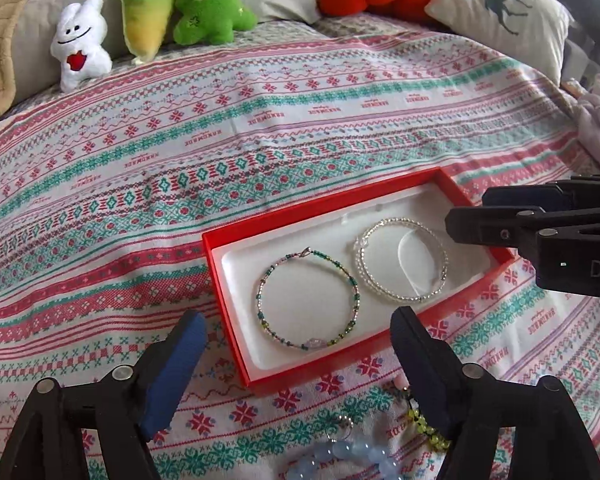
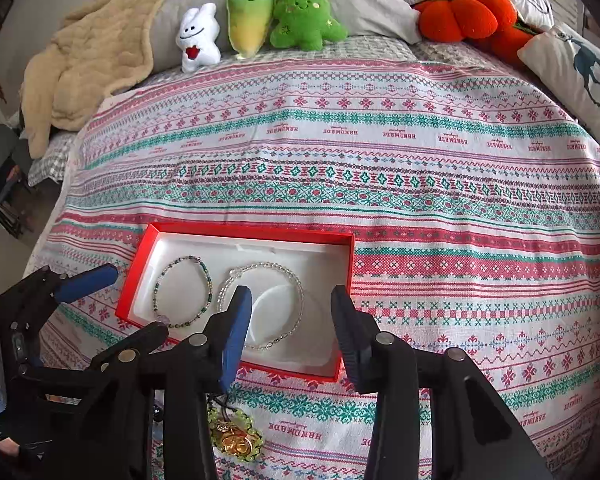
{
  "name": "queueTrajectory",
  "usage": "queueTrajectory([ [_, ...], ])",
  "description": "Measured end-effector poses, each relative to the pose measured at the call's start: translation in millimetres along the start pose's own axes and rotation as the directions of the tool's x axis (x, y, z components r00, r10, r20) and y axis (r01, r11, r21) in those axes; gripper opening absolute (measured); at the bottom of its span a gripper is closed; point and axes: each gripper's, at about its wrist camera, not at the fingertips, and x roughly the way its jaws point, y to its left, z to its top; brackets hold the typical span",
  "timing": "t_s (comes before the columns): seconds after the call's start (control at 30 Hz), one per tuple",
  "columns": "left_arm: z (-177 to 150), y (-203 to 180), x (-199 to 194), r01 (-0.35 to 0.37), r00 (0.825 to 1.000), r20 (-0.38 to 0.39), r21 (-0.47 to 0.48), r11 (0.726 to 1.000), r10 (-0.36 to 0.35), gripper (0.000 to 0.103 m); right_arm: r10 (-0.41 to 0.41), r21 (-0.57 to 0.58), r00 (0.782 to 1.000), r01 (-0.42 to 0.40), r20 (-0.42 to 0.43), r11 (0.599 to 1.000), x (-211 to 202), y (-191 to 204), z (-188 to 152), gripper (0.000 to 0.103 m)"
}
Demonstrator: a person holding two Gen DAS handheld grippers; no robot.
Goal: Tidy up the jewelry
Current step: 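Lift both open tools out of the red box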
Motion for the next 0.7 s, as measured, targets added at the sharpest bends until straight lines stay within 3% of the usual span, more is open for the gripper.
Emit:
queueTrajectory([
  [0.1,-6.2,2.4,-9.1,-0.023,1.0,-0.015,-0.025,0.999,0.023,0.09,-0.008,-0.008,1.0,0.008,0.006,1.0,-9.6,3.8,-6.1,0.046],
  [0.27,-21.6,8.4,-20.0,-0.051,0.997,-0.059,-0.083,0.995,0.046,0.094,-0.028,-0.029,0.999,0.028,0.031,0.999,-28.8,12.2,-21.2,0.063],
  [0.5,-45.6,14.9,-29.2,-0.07,0.991,-0.121,-0.13,0.989,0.055,0.102,-0.05,-0.079,0.998,0.054,0.047,0.995,-46.3,21.5,-43.9,0.069],
  [0.7,-71.1,22.7,-36.0,-0.072,0.988,-0.148,-0.158,0.985,0.048,0.102,-0.07,-0.123,0.996,0.075,0.05,0.99,-47.3,28.7,-65.8,0.076],
])
